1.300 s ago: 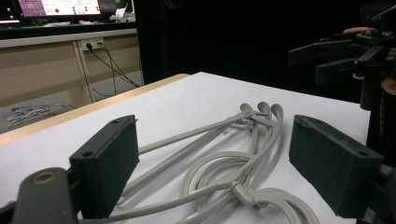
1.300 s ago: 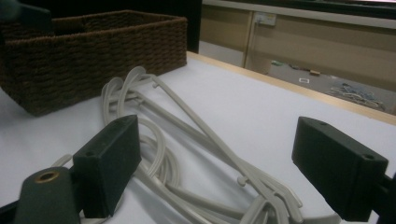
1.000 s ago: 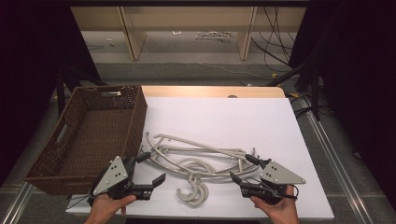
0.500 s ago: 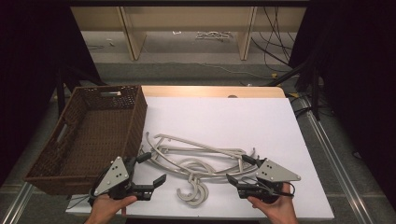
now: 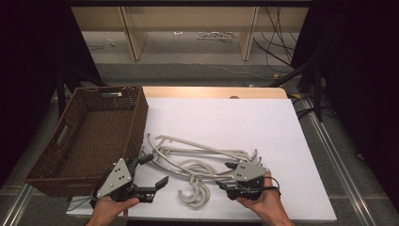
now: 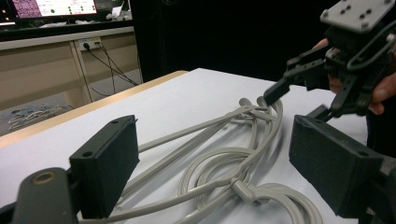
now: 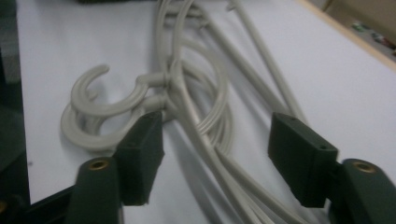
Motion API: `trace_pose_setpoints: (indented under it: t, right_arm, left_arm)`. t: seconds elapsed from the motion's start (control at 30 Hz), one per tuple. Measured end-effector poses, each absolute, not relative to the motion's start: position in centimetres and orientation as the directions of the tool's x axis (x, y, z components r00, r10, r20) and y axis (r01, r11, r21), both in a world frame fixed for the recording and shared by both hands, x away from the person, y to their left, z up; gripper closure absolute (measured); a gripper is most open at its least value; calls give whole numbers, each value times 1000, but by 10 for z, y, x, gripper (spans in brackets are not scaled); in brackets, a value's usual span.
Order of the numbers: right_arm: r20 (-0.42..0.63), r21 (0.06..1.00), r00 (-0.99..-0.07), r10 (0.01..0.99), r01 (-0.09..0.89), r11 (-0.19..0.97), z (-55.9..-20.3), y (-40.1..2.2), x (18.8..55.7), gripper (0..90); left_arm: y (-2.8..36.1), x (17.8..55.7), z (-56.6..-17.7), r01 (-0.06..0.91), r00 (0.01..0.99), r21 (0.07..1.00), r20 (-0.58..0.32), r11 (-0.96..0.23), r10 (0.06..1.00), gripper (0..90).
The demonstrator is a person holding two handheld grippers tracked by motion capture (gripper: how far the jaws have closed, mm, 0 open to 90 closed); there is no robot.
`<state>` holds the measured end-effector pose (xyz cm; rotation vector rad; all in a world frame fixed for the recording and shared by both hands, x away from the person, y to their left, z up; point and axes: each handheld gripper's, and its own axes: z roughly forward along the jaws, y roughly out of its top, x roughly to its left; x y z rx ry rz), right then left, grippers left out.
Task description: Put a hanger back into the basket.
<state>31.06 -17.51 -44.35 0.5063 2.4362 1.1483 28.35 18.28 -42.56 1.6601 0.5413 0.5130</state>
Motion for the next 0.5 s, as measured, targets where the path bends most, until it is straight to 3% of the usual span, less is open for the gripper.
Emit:
trace_pose_setpoints:
  t: [0.1,0.5]
  right_arm:
    - [-217,733,-883,415,133,667,-452,-164,318,442]
    - [-263,633,-906,333,99,768,-464,-158,336,589]
  left_arm:
    - [183,283,-426,67,792,988,33,-139,610,158]
    - [182,284,-426,70,794,987,35,-148,606,158]
